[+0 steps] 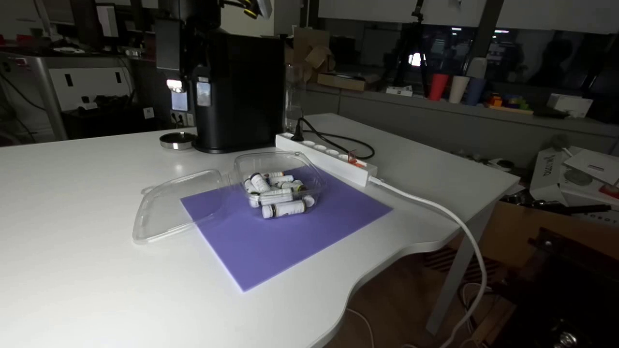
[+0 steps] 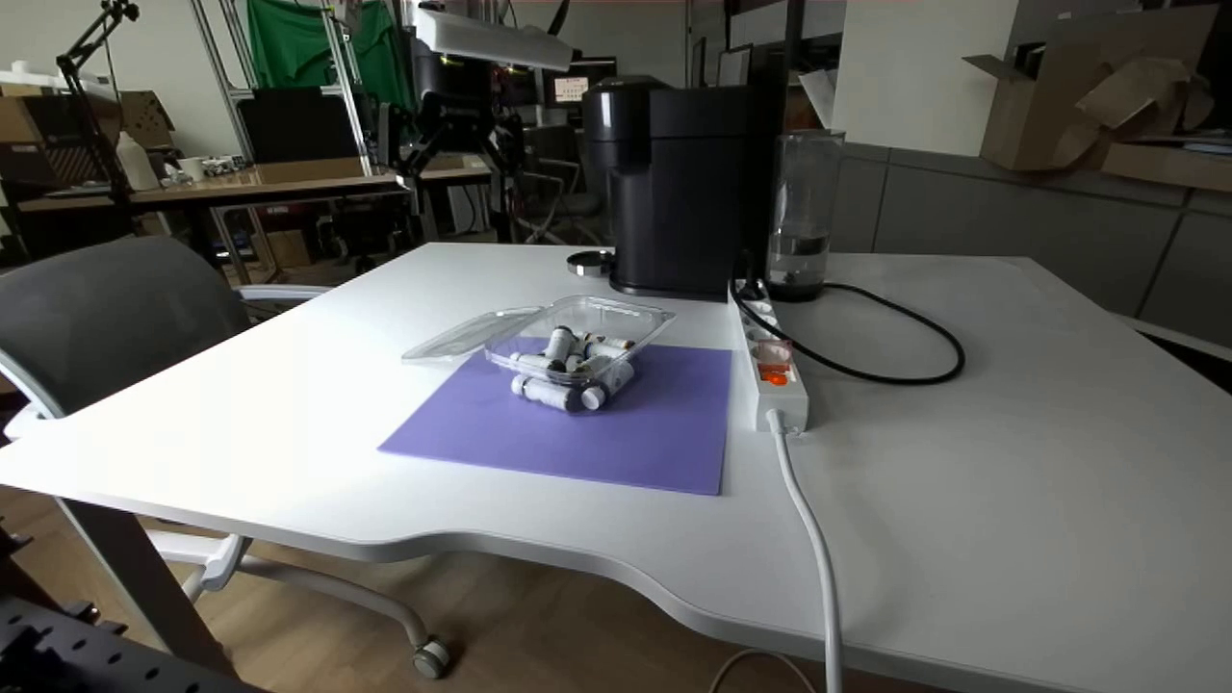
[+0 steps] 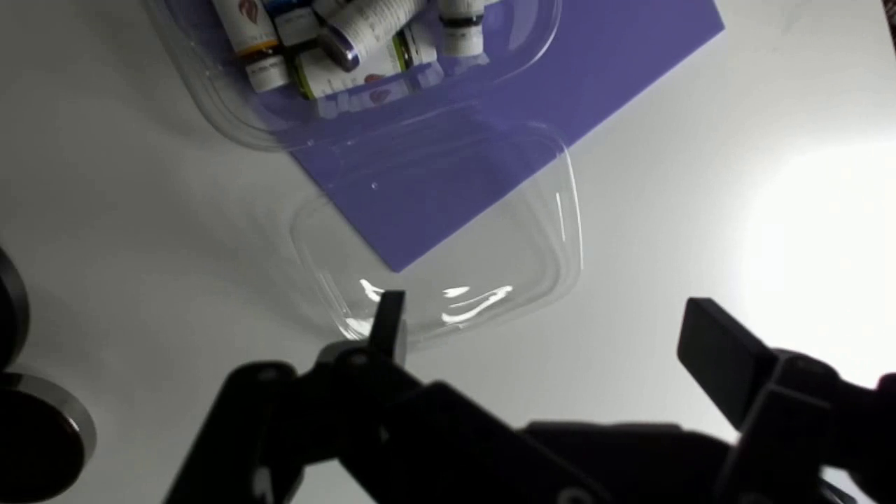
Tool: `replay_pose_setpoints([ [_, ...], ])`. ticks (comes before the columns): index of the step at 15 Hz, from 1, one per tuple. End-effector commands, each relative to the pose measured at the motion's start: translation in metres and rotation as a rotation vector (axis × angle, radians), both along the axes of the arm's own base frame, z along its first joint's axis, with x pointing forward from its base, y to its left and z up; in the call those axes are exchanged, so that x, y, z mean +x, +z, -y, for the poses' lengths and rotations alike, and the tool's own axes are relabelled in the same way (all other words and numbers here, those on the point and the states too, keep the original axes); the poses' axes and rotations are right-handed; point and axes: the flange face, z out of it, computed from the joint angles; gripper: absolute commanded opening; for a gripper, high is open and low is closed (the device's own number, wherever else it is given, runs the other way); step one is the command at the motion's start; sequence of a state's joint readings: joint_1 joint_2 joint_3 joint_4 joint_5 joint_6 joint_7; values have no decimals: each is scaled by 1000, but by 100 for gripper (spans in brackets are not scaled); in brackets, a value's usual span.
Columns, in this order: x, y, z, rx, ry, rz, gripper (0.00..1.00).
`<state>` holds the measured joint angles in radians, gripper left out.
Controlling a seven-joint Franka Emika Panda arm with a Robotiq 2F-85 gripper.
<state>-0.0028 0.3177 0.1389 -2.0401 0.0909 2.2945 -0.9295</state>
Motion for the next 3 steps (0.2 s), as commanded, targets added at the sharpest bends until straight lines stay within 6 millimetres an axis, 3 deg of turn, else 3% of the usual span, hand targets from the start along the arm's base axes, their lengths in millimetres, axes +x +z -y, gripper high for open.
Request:
replay_pose_setpoints([
  [1, -15, 6, 16, -124, -54, 7, 100],
  [3, -19, 6, 27, -189, -71, 2, 100],
])
